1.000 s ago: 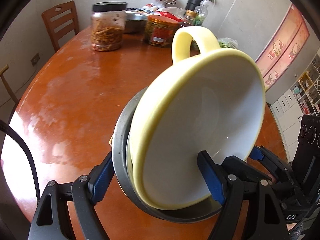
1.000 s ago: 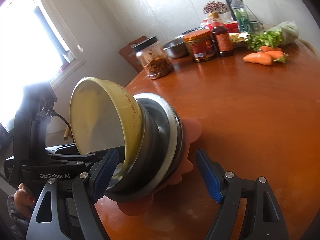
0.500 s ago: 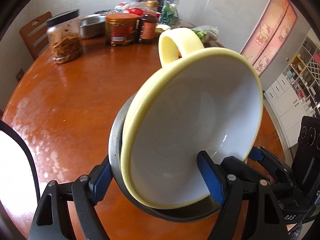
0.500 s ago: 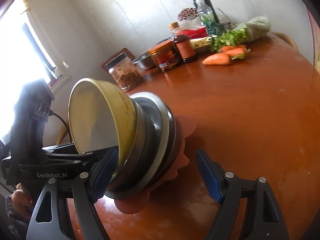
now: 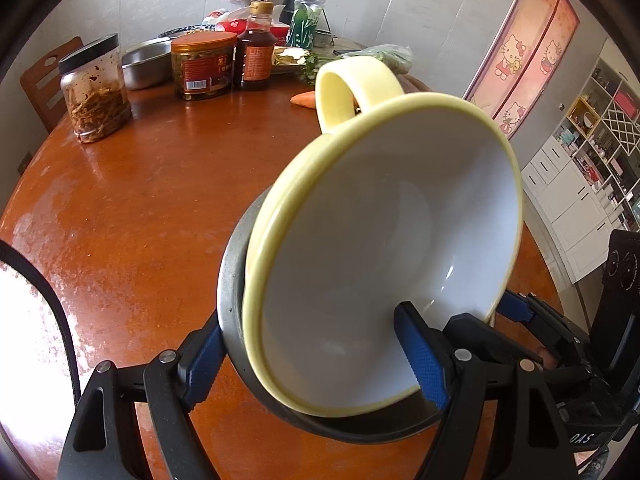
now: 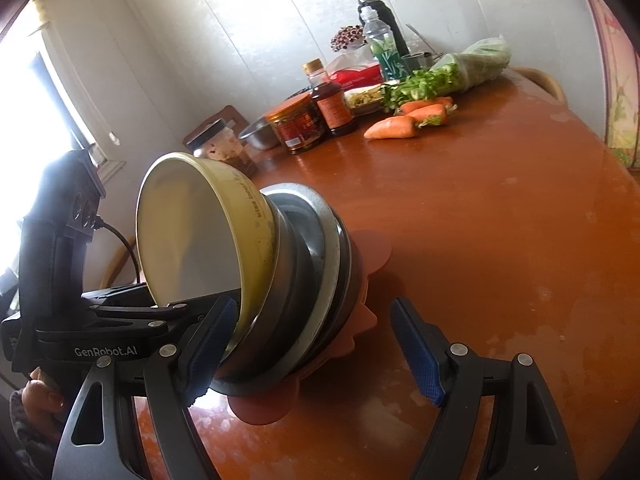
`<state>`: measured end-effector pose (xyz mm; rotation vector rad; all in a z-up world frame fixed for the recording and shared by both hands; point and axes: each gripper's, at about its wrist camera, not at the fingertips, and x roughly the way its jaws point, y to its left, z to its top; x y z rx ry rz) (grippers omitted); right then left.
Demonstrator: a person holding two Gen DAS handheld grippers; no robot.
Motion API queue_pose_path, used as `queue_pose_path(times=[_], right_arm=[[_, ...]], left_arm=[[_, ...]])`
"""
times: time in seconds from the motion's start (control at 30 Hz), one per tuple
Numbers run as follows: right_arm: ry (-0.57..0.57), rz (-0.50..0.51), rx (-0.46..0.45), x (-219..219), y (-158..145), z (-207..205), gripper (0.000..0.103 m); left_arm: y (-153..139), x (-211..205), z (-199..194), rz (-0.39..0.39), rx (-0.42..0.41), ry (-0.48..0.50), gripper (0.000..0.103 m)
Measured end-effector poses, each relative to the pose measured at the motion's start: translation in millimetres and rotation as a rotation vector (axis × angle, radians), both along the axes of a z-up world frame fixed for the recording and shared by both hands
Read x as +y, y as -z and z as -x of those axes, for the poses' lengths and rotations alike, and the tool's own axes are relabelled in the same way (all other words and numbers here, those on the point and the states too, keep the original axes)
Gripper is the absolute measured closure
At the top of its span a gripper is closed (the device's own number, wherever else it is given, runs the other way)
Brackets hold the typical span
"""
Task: Organize plates and bowls
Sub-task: 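Lower the bowl stack onto the orange plate and steel tray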
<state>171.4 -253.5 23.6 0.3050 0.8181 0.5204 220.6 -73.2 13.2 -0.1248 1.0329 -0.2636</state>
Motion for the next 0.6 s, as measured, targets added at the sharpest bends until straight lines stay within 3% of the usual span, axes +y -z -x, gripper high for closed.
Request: queue_pose_path(times=[0.6], right_arm=[[0.045,0.076,-0.018,10.0,-8.7,17.1,0.022]], left_arm=[[1.6,9.6,12.6,0.013,-0.026,-0.003,0.023]])
